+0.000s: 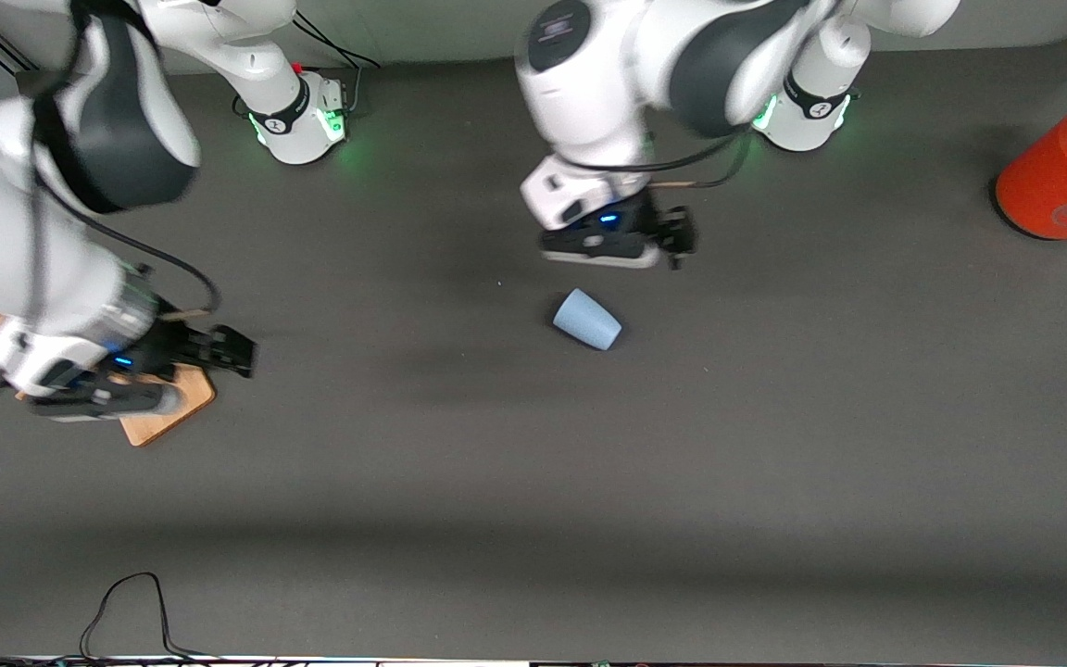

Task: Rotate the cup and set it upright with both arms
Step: 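Lower the left gripper onto the open rim of the lying cup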

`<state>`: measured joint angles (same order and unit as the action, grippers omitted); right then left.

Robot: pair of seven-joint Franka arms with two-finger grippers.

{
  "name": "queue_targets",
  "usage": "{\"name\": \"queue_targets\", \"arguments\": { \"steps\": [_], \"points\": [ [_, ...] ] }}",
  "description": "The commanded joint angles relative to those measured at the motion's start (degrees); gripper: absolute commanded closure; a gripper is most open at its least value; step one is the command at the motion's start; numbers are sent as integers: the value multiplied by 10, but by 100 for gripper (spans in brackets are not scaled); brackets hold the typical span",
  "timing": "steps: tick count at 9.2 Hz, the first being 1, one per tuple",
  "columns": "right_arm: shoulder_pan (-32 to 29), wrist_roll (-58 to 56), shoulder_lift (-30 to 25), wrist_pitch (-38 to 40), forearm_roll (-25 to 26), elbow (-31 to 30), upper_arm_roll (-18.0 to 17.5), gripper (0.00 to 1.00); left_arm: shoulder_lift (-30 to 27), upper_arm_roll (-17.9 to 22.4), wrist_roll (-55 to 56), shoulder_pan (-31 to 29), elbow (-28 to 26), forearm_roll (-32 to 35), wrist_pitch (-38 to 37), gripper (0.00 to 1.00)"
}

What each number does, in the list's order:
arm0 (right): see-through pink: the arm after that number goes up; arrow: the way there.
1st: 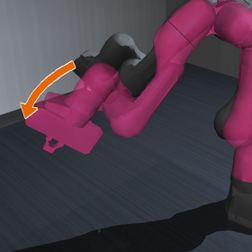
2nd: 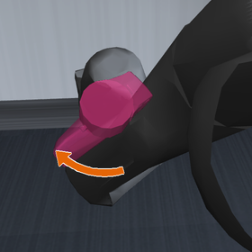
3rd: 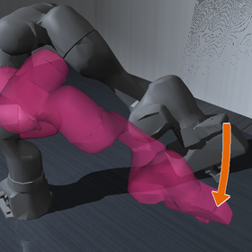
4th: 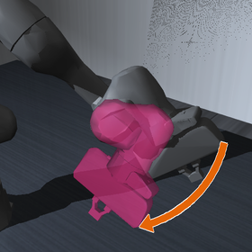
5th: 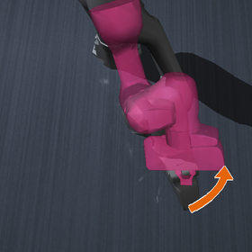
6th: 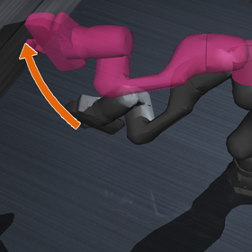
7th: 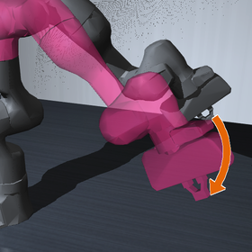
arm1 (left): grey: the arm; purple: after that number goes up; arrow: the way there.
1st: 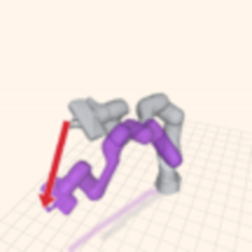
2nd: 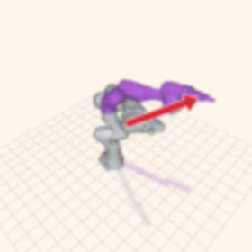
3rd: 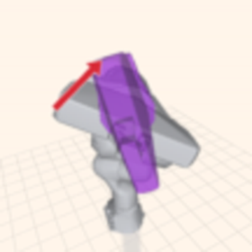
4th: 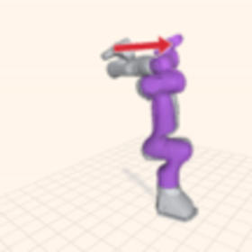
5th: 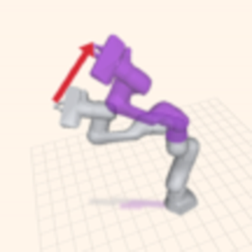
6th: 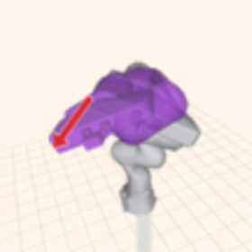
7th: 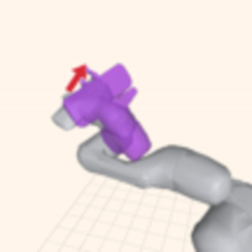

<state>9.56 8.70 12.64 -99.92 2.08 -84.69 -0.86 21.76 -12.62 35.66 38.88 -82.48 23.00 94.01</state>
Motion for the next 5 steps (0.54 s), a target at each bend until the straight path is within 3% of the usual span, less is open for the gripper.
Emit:
{"name": "queue_targets", "arguments": {
  "steps": [1, 3, 5],
  "points": [
    [8, -84, -60, -7, -10, -77, 44, 0, 75, 8, 11, 44, 61, 47, -10, 0],
    [-14, -180, -101, -6, -19, -118, 78, 0, 120, 8, 9, 77, 60, 84, 5, 0],
    [-14, -182, -126, 1, -19, -140, 87, 0, 148, 8, 9, 111, 60, 88, 27, 0]
  ]
}}
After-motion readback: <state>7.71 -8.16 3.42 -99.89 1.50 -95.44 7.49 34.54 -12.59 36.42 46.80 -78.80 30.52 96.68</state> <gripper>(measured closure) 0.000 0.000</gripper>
